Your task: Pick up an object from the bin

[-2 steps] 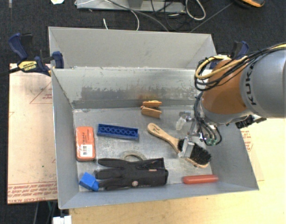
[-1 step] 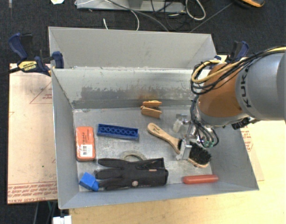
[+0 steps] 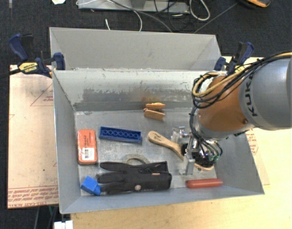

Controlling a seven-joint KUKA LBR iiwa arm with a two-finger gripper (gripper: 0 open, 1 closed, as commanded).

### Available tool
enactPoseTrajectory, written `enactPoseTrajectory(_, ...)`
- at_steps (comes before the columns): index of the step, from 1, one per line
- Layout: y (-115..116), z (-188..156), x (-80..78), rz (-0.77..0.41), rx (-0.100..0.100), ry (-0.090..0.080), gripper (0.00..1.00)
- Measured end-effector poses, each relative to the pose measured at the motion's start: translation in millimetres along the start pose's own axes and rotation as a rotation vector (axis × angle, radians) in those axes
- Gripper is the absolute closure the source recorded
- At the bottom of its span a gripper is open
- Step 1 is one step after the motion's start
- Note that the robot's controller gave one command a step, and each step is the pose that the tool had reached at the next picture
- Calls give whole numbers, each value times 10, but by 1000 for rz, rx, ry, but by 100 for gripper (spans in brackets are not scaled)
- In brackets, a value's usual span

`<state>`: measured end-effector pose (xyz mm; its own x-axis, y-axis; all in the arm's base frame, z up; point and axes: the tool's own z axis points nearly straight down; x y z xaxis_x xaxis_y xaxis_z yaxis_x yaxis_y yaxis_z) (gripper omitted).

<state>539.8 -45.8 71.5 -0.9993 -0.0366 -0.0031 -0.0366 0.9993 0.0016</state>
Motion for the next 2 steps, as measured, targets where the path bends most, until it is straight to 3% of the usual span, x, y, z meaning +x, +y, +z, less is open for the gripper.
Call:
enactPoseTrajectory(1,18,7,49,-68,0,0,0)
enactPoseTrajectory(2,304,4,67,-115,-1,-4,100)
